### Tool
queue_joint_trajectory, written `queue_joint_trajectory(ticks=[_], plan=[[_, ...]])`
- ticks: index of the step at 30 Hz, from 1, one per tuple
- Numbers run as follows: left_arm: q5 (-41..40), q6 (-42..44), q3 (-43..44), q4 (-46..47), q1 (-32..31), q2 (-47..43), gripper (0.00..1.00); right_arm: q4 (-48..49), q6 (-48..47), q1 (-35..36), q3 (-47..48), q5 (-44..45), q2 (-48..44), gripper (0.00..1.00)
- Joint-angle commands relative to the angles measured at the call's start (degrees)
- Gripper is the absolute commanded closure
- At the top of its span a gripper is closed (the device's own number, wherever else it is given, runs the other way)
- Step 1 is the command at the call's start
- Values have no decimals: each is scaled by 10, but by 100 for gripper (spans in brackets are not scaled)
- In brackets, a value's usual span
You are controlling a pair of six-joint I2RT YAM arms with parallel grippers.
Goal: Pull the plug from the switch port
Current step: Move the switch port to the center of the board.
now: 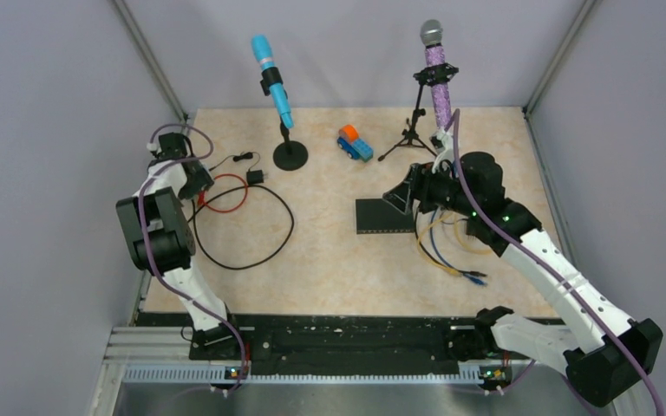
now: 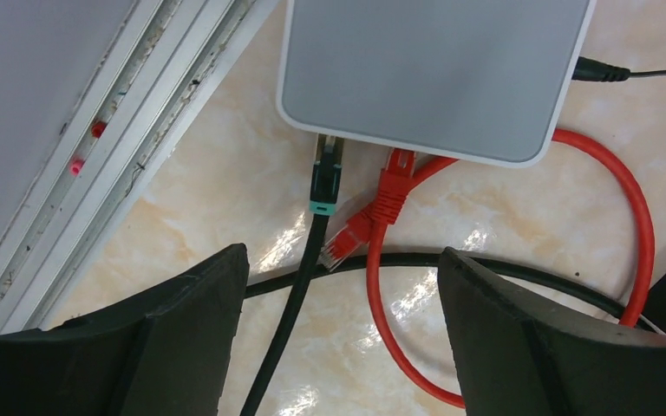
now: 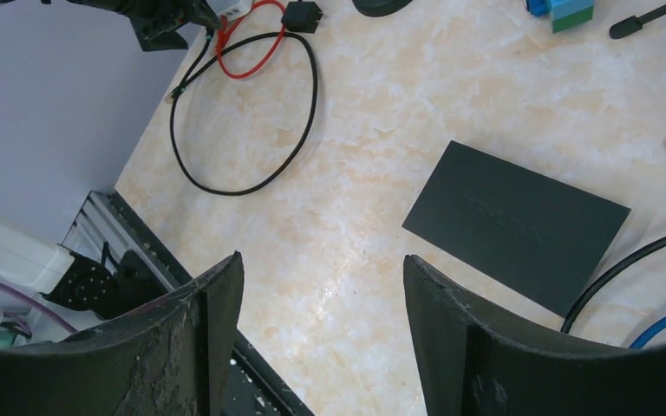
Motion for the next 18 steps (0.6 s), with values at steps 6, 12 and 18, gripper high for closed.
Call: queue_joint_trajectory(ticks=[6,12,18], plan=[[-23,20,37,-57,1,49,18,30,15,4,-2,-21,18,34],[64,61,2,-58,-1,16,48,43,19,4,-3,-26,31,34],[84,72,-58,-72,-51,-29,58,58,23,5,-7,-29,47,34]])
